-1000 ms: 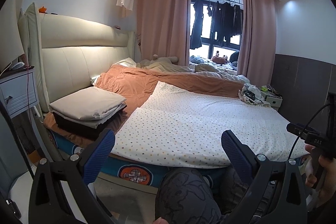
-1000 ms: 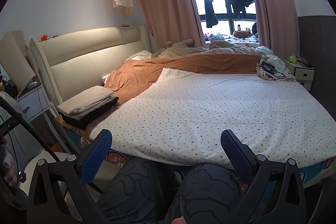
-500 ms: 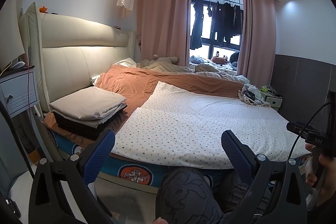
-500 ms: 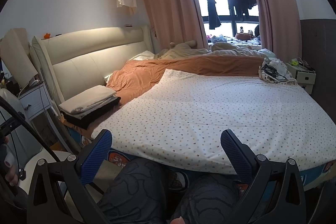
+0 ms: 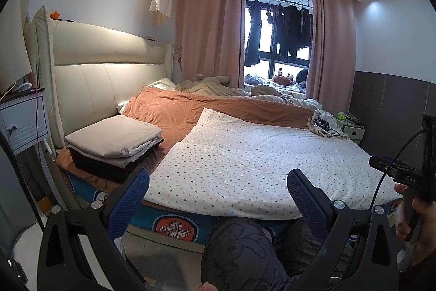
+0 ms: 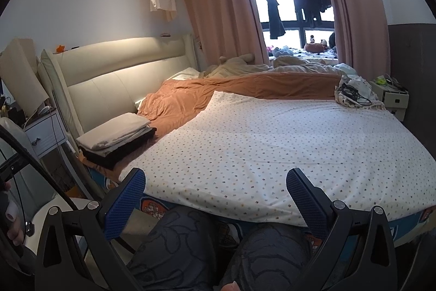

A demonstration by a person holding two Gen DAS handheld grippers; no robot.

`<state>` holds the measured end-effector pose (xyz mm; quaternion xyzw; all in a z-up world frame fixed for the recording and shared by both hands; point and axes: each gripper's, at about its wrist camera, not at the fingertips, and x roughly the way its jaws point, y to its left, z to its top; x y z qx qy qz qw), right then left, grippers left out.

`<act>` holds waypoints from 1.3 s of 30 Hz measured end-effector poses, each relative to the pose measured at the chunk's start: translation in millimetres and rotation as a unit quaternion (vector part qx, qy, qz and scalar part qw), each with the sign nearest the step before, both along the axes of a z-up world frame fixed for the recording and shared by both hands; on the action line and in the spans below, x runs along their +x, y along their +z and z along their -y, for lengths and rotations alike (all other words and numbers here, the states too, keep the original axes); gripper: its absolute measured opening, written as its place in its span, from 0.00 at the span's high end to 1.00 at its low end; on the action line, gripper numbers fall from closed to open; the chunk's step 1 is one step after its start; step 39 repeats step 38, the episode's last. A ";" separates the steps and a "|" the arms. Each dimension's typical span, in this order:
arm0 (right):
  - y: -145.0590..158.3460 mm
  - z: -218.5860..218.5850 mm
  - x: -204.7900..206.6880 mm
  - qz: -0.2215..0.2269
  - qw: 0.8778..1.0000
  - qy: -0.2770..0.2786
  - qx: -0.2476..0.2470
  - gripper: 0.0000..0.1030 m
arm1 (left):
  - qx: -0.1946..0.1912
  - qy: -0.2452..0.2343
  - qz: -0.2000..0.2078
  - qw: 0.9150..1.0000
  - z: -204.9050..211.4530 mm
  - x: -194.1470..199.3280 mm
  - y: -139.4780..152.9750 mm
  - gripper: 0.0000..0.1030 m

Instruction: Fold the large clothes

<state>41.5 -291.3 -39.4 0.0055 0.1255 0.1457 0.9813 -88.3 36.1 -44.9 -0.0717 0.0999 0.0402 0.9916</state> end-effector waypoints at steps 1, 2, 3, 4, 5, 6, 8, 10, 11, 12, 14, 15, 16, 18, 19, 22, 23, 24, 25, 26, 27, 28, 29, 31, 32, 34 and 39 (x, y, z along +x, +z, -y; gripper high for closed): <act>-0.2 0.1 -0.2 0.000 1.000 0.000 0.000 0.00 | 0.000 0.000 0.001 1.000 0.0 -0.1 0.1 0.00; -0.4 0.1 -0.1 0.000 1.000 0.001 -0.001 0.00 | 0.000 0.000 0.001 1.000 0.1 -0.9 0.0 0.00; -0.2 -0.5 -0.5 0.000 1.000 0.002 -0.002 0.00 | 0.000 0.000 0.002 1.000 0.0 -1.4 -0.1 0.00; -0.5 -0.8 -0.7 0.001 1.000 0.003 -0.002 0.00 | 0.000 0.001 0.002 1.000 -0.1 -1.6 -0.2 0.00; -0.3 -1.2 -0.9 0.001 1.000 0.004 -0.003 0.00 | -0.001 0.001 0.002 1.000 -0.1 -2.0 -0.2 0.00; -0.1 -1.7 -1.1 0.002 1.000 0.005 -0.004 0.00 | -0.001 0.001 0.001 1.000 -0.2 -2.2 0.3 0.00; -0.6 -0.8 -1.0 0.002 1.000 0.005 -0.004 0.00 | -0.001 0.001 0.002 1.000 0.0 -2.2 0.4 0.00; -1.2 -0.1 -0.3 0.001 1.000 0.005 -0.004 0.00 | -0.001 0.000 0.001 1.000 0.2 -2.3 0.2 0.00; -1.5 0.4 0.2 0.000 1.000 0.005 -0.003 0.00 | -0.001 -0.001 0.000 1.000 1.5 -2.8 0.4 0.00; -1.5 1.3 0.8 -0.001 1.000 0.005 -0.003 0.00 | -0.001 -0.001 -0.001 1.000 2.5 -2.9 0.3 0.00; -1.2 1.8 1.2 -0.002 1.000 0.004 0.000 0.00 | 0.000 -0.003 -0.002 1.000 4.2 -2.9 0.8 0.00; -0.7 2.3 0.9 -0.001 1.000 0.004 0.001 0.00 | 0.000 -0.004 -0.001 1.000 5.2 -3.3 1.6 0.00; -0.6 2.7 0.4 0.000 1.000 0.004 0.001 0.00 | 0.001 -0.004 0.000 1.000 6.6 -4.4 2.3 0.00; -0.7 2.9 -0.3 0.001 1.000 0.004 0.000 0.00 | 0.001 -0.005 0.003 1.000 9.2 -6.2 3.9 0.00; -1.1 3.0 -0.6 0.001 1.000 0.005 0.000 0.00 | 0.001 -0.006 0.004 1.000 9.8 -6.7 4.3 0.00; -1.2 3.3 -0.9 0.001 1.000 0.005 0.000 0.00 | 0.002 -0.007 0.006 1.000 11.6 -7.9 5.2 0.00; -1.5 3.6 -1.1 0.001 1.000 0.004 0.001 0.00 | 0.002 -0.007 0.006 1.000 11.9 -7.5 5.7 0.00; -1.8 3.9 -0.9 0.000 1.000 0.004 0.001 0.00 | 0.001 -0.008 0.006 1.000 11.8 -7.7 5.5 0.00; -2.2 4.3 -0.7 0.000 1.000 0.004 0.002 0.00 | 0.001 -0.009 0.005 1.000 11.5 -7.6 5.5 0.00; -2.5 4.4 -0.2 -0.001 1.000 0.004 0.002 0.00 | 0.000 -0.010 0.005 1.000 11.4 -7.5 5.8 0.00; -2.7 4.4 0.0 -0.002 1.000 0.004 0.003 0.00 | 0.000 -0.010 0.006 1.000 11.5 -7.8 6.2 0.00; -2.8 4.6 0.1 -0.002 1.000 0.005 0.004 0.00 | 0.001 -0.009 0.005 1.000 11.5 -7.4 6.1 0.00; -2.8 5.0 0.2 -0.003 1.000 0.006 0.004 0.00 | 0.001 -0.010 0.005 1.000 11.3 -7.4 5.9 0.00; -2.2 4.7 0.1 -0.002 1.000 0.006 0.003 0.00 | 0.003 -0.011 0.007 1.000 11.5 -8.2 6.5 0.00; -2.0 4.5 -0.1 -0.002 1.000 0.006 0.002 0.00 | 0.004 -0.011 0.007 1.000 11.8 -8.1 6.9 0.00; -1.5 4.6 0.7 -0.002 1.000 0.006 0.002 0.00 | 0.004 -0.010 0.005 1.000 12.0 -7.5 7.7 0.00; -1.7 4.5 1.5 -0.003 1.000 0.005 0.003 0.00 | 0.002 -0.010 0.006 1.000 11.9 -6.9 6.9 0.00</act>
